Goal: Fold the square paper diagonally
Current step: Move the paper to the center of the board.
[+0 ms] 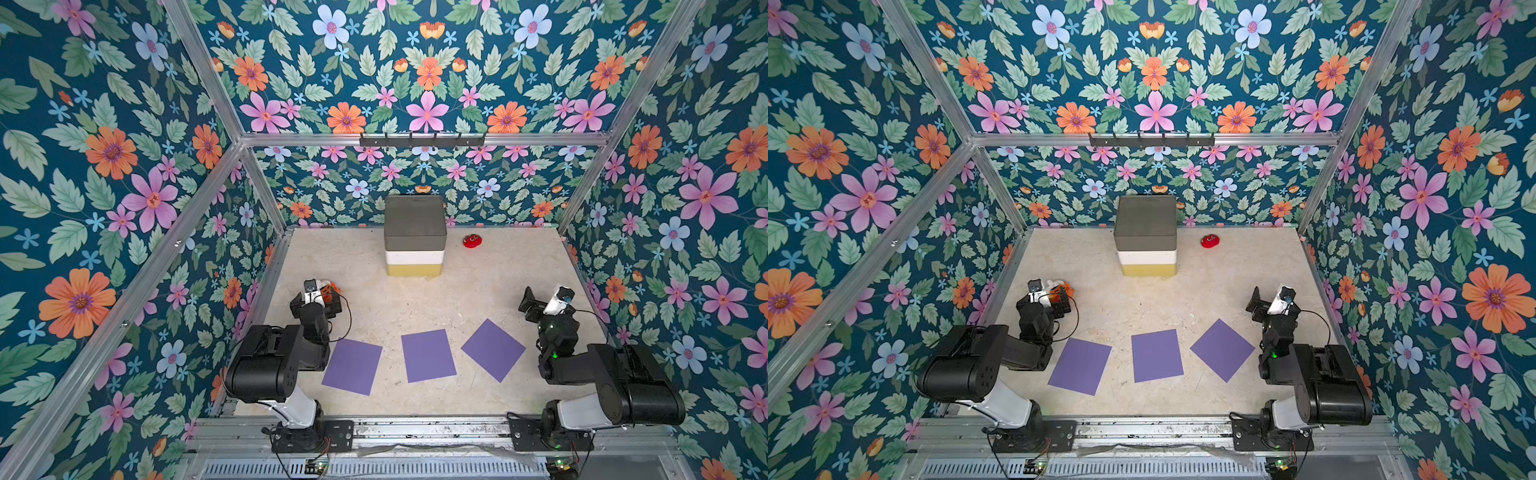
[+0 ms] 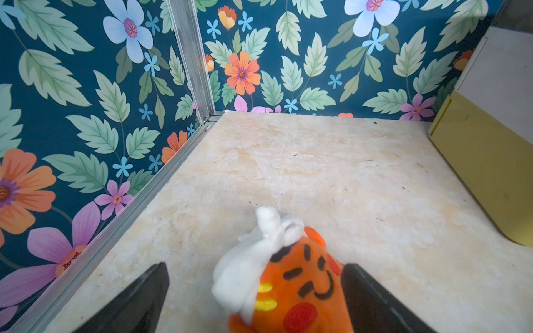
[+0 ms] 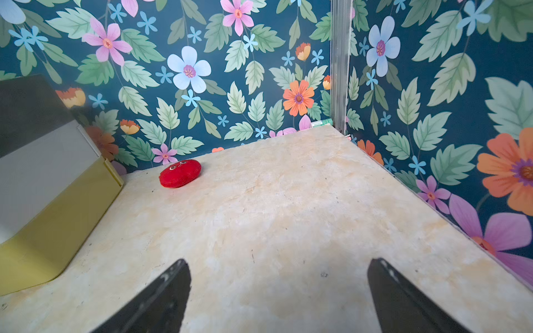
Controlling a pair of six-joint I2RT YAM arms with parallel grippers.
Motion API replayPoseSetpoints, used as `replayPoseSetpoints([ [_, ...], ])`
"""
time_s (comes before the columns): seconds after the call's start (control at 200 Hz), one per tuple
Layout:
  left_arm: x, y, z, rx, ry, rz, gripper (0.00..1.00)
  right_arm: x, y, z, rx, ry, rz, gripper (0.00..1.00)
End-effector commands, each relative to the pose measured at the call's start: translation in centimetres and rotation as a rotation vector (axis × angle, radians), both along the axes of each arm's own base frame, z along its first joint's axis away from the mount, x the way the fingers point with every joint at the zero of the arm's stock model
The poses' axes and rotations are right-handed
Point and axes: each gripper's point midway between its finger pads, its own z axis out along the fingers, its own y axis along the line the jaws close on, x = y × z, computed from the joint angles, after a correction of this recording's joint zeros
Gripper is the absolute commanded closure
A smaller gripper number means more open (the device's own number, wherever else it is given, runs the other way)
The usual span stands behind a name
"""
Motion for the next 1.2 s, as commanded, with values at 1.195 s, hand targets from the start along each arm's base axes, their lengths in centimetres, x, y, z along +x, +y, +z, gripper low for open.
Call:
replayPoseSetpoints([
  [1.195,-1.2,-2.3,8.3,-0.271,-0.002,0.027,0.0,-4.9,-3.1,5.6,0.495,0.049,-0.309,0.01],
])
